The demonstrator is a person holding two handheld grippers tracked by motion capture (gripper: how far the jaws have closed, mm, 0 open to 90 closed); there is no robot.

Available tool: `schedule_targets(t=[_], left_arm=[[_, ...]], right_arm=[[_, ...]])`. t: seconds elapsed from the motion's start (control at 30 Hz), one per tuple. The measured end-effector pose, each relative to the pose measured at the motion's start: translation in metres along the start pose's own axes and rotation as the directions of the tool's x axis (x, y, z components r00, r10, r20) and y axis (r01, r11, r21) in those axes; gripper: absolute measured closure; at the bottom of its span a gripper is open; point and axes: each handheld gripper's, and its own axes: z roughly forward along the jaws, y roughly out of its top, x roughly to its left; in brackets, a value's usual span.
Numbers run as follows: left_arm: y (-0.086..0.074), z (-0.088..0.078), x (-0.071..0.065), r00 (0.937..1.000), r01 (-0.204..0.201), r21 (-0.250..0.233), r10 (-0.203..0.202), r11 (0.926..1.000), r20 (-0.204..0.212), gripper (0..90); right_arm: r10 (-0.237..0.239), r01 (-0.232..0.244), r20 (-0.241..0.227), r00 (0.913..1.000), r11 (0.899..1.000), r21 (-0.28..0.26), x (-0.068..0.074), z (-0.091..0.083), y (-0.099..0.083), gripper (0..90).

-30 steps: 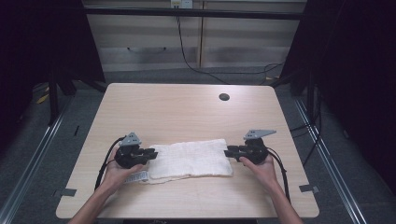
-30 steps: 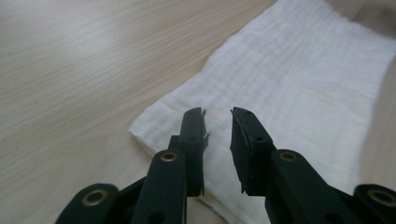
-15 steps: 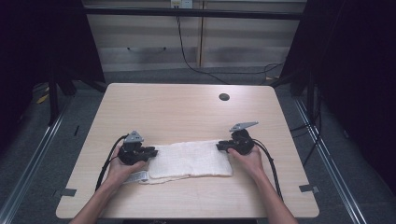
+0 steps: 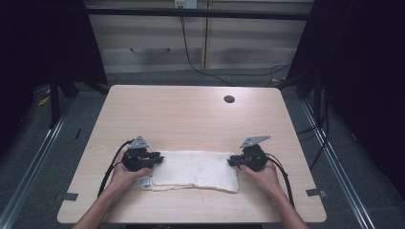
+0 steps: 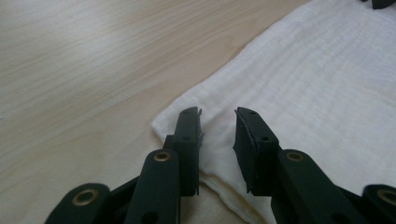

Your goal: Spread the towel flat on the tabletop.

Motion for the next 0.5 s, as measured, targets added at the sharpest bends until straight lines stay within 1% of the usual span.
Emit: schedule_targets(t=[0.07, 0.13, 0.2, 0.23, 0.27, 0.3, 0.33, 0.37, 0.47, 0.5], left_arm=[[-0.001, 0.000, -0.004, 0.9999, -0.008, -0.002, 0.008, 1.0000, 0.011, 70.4], [-0.001, 0.000, -0.007, 0.9997, -0.019, 0.002, 0.019, 0.9998, 0.013, 70.4], [-0.001, 0.001, -0.009, 0.9998, -0.018, -0.004, 0.018, 0.9998, 0.011, 70.4], [-0.001, 0.002, -0.010, 0.9997, -0.020, -0.005, 0.020, 0.9998, 0.012, 70.5], [-0.001, 0.002, -0.010, 0.9997, -0.020, -0.005, 0.020, 0.9998, 0.012, 70.5], [-0.001, 0.003, -0.010, 0.9997, -0.018, -0.008, 0.018, 0.9998, 0.015, 70.5], [-0.001, 0.003, -0.009, 0.9996, -0.018, -0.012, 0.019, 0.9998, 0.020, 70.5], [-0.001, 0.002, -0.008, 0.9996, -0.018, -0.010, 0.018, 0.9998, 0.021, 70.5], [-0.001, 0.002, -0.008, 0.9996, -0.015, -0.011, 0.016, 0.9998, 0.024, 70.4], [-0.001, 0.002, -0.008, 0.9996, -0.016, -0.010, 0.016, 0.9998, 0.023, 70.5]], right_arm=[[-0.002, 0.002, -0.004, 1.0000, 1.000, 0.001, 0.004, -0.005, -0.005, 75.3], [0.010, -0.010, -0.017, 0.9998, 1.000, 0.001, 0.005, -0.009, -0.010, 75.3], [0.014, -0.014, -0.018, 0.9997, 1.000, 0.004, 0.006, -0.011, -0.012, 74.7], [0.029, -0.029, -0.025, 0.9993, 1.000, -0.005, 0.006, -0.014, -0.015, 71.0], [0.029, -0.029, -0.025, 0.9993, 1.000, -0.005, 0.006, -0.014, -0.015, 71.0], [0.034, -0.035, -0.035, 0.9988, 0.999, -0.021, 0.006, -0.017, -0.016, 70.2], [0.033, -0.034, -0.027, 0.9991, 0.999, -0.029, 0.005, -0.019, -0.015, 69.9], [0.040, -0.041, -0.027, 0.9988, 0.998, -0.046, 0.003, -0.022, -0.014, 69.9], [0.065, -0.066, -0.018, 0.9977, 0.993, -0.096, -0.006, -0.028, -0.009, 70.0], [0.075, -0.077, -0.022, 0.9969, 0.991, -0.109, -0.009, -0.029, -0.008, 70.5]])
